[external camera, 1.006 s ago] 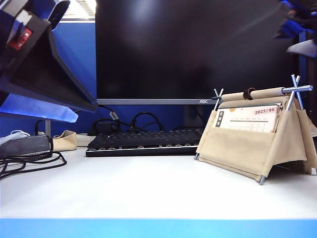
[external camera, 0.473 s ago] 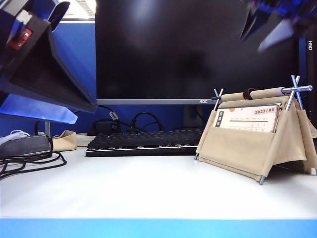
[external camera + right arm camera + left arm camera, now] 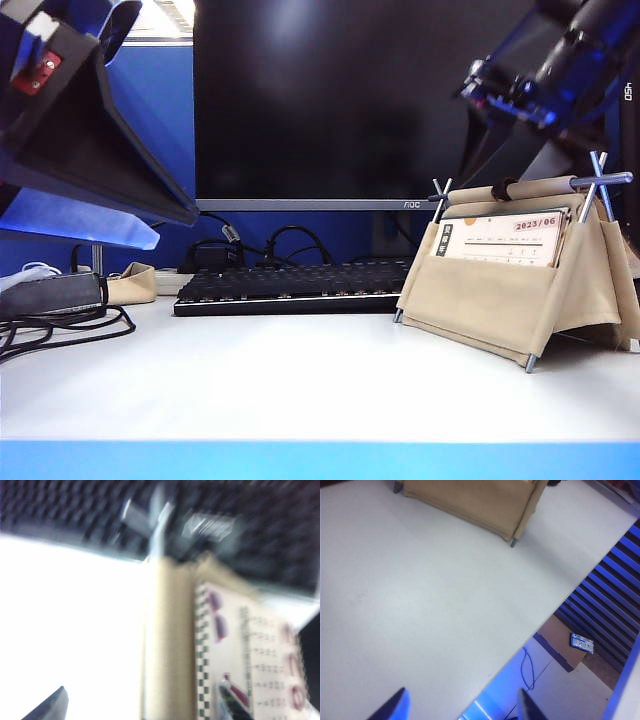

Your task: Turn one page of the calendar.

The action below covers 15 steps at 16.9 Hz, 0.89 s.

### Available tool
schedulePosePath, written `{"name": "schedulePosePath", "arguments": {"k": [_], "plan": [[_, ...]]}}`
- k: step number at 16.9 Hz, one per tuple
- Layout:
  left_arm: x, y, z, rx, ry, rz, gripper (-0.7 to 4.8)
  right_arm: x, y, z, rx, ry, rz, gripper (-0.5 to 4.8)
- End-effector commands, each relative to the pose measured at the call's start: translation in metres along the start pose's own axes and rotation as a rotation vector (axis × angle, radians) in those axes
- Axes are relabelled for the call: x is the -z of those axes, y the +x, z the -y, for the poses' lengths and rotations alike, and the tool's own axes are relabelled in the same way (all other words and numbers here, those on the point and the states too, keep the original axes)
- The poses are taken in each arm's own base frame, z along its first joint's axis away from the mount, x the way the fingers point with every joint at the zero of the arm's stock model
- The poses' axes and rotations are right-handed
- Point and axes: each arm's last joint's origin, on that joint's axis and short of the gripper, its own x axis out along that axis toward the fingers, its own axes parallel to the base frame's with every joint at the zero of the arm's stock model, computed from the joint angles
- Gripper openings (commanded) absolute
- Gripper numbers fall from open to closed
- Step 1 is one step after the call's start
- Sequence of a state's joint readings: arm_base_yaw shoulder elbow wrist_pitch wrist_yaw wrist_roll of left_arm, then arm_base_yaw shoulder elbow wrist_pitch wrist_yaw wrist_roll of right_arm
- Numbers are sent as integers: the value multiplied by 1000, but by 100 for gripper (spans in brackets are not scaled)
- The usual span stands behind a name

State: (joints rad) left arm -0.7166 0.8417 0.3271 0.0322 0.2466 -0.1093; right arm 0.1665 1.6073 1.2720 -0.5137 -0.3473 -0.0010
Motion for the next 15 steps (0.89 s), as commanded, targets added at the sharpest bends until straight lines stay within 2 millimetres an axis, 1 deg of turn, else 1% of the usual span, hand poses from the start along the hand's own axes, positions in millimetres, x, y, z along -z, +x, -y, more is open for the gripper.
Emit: {"name": "schedulePosePath", "arguments": {"k": [1,2,3,4,7,9,10,11,14,15], "plan": [[-2,0,0,6,-19,10,283,2,14,2,-20,-6,-29,258],[-2,0,0,6,-19,10,282,4,18,4,-26,-12,-49,206],[-2,0,0,6,-20,9,283,7,23,5,-52,-32,-70,122],[-2,0,0,6,-20,9,283,6,23,4,-68,-68,-65,83],[-2,0,0,5,-20,10,283,5,22,-1,-135,-201,-59,84],[-2,0,0,2,-18,15,283,4,20,-6,-227,-287,-50,83],[-3,0,0,3,-16,22,282,5,18,-10,-310,-368,-56,83],[-3,0,0,4,-14,28,282,5,17,-13,-358,-411,-61,83],[-5,0,1,5,-8,39,282,9,13,-16,-407,-502,-86,83],[-4,0,1,6,-3,38,282,12,12,-16,-431,-574,-104,83]]}}
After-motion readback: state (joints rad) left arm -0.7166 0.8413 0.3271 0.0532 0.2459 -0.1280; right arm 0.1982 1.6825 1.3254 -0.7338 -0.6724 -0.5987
